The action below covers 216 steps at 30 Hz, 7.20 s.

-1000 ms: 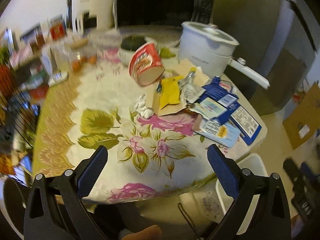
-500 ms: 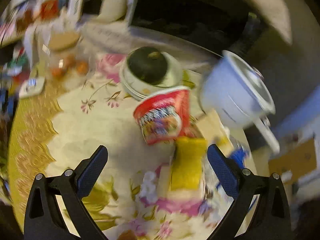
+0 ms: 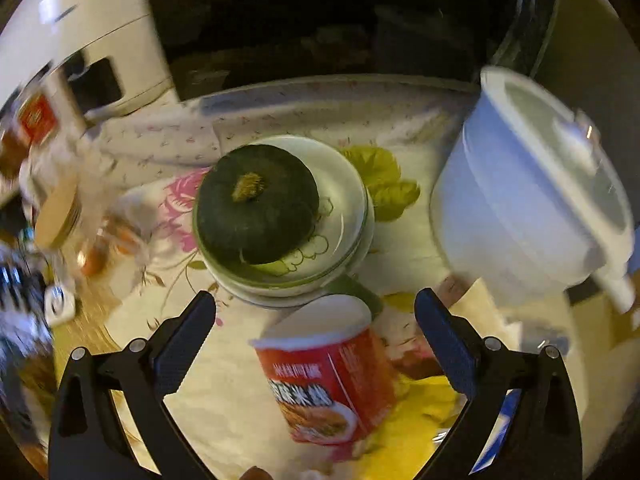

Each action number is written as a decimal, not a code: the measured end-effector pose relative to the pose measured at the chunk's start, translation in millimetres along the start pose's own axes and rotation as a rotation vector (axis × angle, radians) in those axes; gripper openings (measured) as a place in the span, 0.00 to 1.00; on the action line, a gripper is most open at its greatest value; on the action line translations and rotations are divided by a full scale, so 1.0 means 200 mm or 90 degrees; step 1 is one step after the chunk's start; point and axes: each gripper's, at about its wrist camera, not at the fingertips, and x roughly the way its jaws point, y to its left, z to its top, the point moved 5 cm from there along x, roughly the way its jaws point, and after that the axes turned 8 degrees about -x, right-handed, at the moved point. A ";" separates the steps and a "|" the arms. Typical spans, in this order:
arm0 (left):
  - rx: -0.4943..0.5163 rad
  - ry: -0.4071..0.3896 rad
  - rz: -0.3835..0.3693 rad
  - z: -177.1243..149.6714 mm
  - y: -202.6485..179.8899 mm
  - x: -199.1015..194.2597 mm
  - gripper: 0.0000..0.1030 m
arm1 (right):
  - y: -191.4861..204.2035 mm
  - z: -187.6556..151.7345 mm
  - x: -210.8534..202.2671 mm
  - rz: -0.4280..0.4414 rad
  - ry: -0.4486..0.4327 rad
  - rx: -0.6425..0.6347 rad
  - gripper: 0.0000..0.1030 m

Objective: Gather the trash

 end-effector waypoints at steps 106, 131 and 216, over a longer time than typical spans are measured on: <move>0.180 -0.118 -0.461 -1.66 -0.50 -1.34 0.05 | -0.31 -0.38 -0.75 -0.154 -0.213 0.066 0.80; 0.285 0.024 -0.516 -1.98 -1.17 -1.13 0.30 | -0.79 -0.62 -0.76 -0.294 -0.252 0.241 0.93; 0.044 -0.040 -0.283 -1.14 0.32 -0.50 0.33 | 0.41 0.25 0.02 -0.035 -0.112 -0.415 0.93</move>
